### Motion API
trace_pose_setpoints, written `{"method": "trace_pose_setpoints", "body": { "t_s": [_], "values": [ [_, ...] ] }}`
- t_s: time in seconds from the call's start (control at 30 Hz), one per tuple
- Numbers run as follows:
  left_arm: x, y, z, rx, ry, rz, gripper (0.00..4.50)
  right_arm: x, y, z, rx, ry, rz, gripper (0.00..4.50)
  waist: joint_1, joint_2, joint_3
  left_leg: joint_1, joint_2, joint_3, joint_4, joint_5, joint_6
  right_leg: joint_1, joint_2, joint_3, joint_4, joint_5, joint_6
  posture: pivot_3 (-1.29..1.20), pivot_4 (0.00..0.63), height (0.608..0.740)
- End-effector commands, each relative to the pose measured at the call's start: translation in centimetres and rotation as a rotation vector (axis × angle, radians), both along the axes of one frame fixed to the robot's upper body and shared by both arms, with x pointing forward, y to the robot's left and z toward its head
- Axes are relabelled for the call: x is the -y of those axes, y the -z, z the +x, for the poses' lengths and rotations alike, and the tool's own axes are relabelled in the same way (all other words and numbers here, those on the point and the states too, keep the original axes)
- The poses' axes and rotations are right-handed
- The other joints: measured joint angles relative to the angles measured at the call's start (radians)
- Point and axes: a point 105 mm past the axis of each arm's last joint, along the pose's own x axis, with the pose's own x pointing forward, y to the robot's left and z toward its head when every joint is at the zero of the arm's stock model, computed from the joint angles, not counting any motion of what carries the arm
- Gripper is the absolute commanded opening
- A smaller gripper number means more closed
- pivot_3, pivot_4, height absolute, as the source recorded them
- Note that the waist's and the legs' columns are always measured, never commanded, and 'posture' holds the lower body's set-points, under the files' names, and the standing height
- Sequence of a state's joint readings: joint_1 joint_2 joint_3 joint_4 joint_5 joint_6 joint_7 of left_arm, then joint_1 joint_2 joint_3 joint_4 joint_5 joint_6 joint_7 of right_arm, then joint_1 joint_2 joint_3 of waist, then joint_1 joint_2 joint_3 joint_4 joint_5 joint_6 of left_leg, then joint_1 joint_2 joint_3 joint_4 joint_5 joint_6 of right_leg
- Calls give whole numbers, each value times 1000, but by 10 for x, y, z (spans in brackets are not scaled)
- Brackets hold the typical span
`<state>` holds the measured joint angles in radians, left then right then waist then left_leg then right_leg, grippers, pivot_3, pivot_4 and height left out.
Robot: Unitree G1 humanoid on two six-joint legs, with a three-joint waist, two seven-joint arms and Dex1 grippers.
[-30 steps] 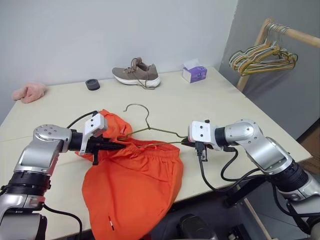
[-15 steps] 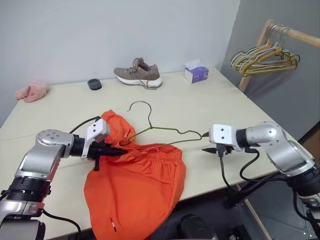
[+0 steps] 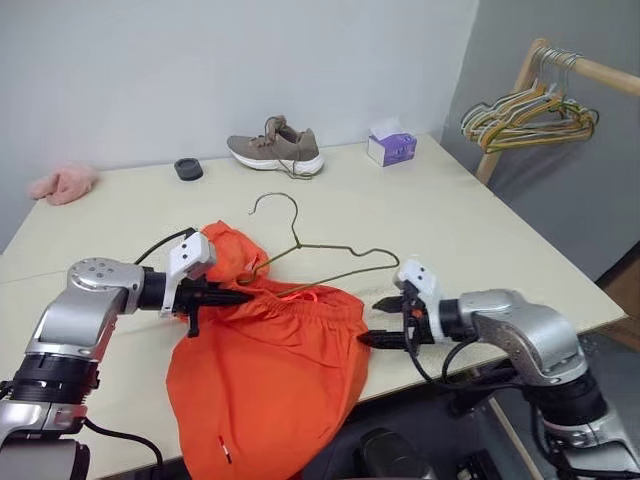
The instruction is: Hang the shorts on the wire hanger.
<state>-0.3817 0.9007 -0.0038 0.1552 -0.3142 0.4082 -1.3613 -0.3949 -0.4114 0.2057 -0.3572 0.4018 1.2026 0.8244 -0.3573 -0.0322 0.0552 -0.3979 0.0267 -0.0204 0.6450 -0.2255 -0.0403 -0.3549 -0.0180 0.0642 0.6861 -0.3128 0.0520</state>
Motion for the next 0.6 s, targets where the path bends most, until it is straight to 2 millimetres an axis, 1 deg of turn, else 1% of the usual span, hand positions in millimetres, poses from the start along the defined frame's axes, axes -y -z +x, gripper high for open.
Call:
{"method": "trace_pose_setpoints", "body": {
  "t_s": [0.03, 0.2, 0.3, 0.37, 0.43, 0.53, 0.6],
  "values": [
    [0, -21, 4, 78, 3, -8, 0, -9, -2, 7, -28, 45, 19, 4464, 1, 0, 0, 0, 0, 0, 0, 0, 0, 0, 0, 0, 0, 0, 0, -311, 0, 740],
    [0, -22, 5, 84, 0, -6, 0, -18, 8, 12, -56, 75, 2, 4464, 2, 0, 0, 0, 0, 0, 0, 0, 0, 0, 0, 0, 0, 0, 0, -305, 0, 740],
    [0, -22, 5, 86, -4, -8, 0, -20, 13, 16, -43, 98, -24, 4464, 1, 0, 0, 0, 1, 0, 0, 0, 0, -1, 0, 0, 0, 0, 0, -305, 0, 740],
    [0, -22, 4, 87, -5, -9, 0, -16, 15, 22, -3, 129, -50, 4464, 2, 0, 0, 0, 1, 0, 0, 0, 0, -1, 1, 0, 1, 0, 0, -297, 0, 740],
    [0, -21, 4, 88, -7, -9, 0, -9, 11, 25, 22, 153, -58, 4464, 2, 0, 0, 0, 1, 0, 0, 0, 0, -1, 1, 0, 1, 0, 1, -295, 0, 740],
    [-1, -22, 3, 91, -13, -8, 0, -1, 6, 23, 45, 168, -69, 4464, 8, 0, 0, -1, 0, 0, 0, 0, 0, -2, 1, 1, 1, 0, 1, -291, 0, 740],
    [-1, -22, 3, 92, -16, -9, 0, 1, 4, 20, 36, 168, -58, 4464, 11, 0, 0, -1, 1, 0, 0, 0, 0, -2, 2, 1, 1, -1, 1, -291, 0, 740]
  ]
}}
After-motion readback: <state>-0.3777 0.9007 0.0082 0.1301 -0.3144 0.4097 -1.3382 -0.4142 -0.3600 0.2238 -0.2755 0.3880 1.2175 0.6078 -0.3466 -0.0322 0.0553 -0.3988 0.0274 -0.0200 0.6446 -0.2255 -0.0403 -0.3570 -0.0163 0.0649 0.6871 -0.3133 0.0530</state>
